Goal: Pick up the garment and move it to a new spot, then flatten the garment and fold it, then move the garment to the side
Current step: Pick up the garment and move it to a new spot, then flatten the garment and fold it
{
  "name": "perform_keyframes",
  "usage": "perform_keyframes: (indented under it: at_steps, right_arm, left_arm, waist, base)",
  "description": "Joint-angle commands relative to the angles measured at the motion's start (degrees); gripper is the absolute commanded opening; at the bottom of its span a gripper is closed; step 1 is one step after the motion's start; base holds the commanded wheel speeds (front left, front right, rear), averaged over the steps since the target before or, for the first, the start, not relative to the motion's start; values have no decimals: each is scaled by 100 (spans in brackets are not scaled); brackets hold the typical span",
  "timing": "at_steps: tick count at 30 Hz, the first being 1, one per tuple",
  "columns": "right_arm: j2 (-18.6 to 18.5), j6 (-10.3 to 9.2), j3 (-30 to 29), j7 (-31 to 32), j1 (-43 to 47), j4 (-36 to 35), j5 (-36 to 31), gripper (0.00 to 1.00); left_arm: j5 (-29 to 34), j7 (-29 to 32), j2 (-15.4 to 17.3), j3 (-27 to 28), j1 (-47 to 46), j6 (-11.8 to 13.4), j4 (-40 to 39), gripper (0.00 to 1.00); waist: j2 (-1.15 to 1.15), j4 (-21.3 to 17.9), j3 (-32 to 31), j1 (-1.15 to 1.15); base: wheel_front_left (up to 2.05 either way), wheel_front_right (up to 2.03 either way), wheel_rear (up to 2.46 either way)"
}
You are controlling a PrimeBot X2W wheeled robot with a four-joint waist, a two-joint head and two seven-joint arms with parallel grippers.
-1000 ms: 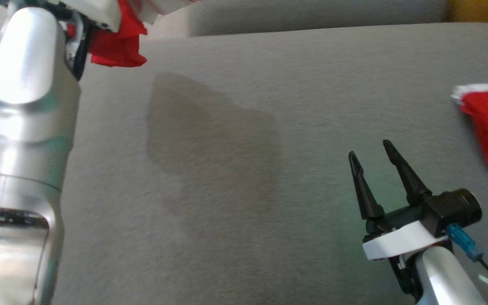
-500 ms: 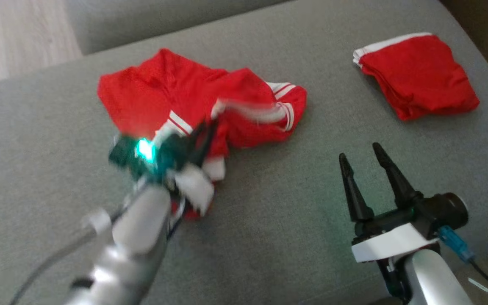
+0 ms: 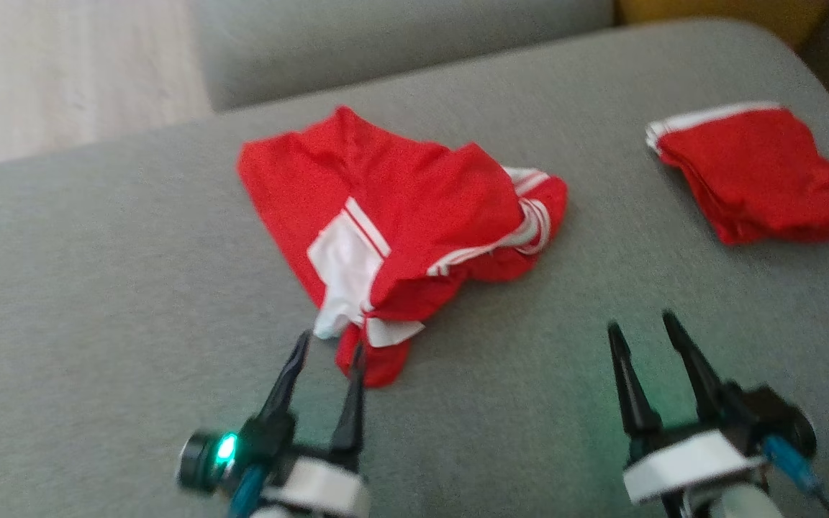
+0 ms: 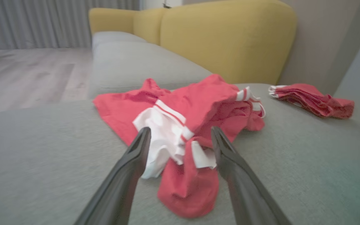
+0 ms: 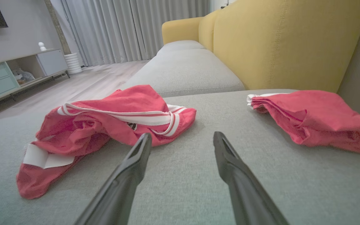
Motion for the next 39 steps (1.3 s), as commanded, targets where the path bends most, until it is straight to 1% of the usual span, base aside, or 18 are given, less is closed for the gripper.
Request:
perform_keyframes:
  at_steps: [1, 4, 7, 9, 13, 16, 26, 39]
  right_arm:
    - [-18, -5, 71, -14, 55, -150, 81, 100]
    - [-13, -5, -12, -14, 216, -166, 144, 100]
    - [-1, -5, -35, -14, 355, -179, 195, 100]
    - [7, -5, -16, -14, 443, -194, 203, 100]
    - [17, -5, -2, -14, 610, -280, 200, 100]
    - [20, -5, -33, -14, 736, -356, 169, 100]
    - [27, -5, 17, -14, 947, -468, 14, 100]
    - [30, -5, 96, -14, 998, -431, 1, 100]
  left_arm:
    - [80, -54, 12, 376, 169, 128, -485, 100]
    - [170, -55, 12, 850, 761, 285, -1103, 100]
    - [248, -55, 12, 1183, 1224, 266, -1648, 100]
    - [306, -55, 11, 1318, 1519, 257, -1830, 100]
    - [390, -55, 11, 1445, 1927, 284, -1812, 100]
    - [426, -55, 11, 1490, 2043, 319, -1785, 100]
    - [490, -55, 11, 1566, 2153, 430, -1703, 100]
    - [483, -55, 11, 1580, 2225, 414, -1668, 100]
  waist:
    - [0, 554, -597, 1]
    - [0, 774, -827, 1]
    - [0, 918, -1005, 1]
    - [0, 978, -1098, 1]
    - [0, 1043, -1226, 1]
    - [0, 1066, -1279, 1]
    - [0, 979, -1382, 1]
    - [0, 933, -1458, 1]
  base:
    - [0, 0, 0]
    - [0, 0, 0]
    - [0, 0, 0]
    - [0, 0, 0]
    - [0, 0, 0]
    - [0, 0, 0]
    - [0, 0, 0]
    - [0, 0, 0]
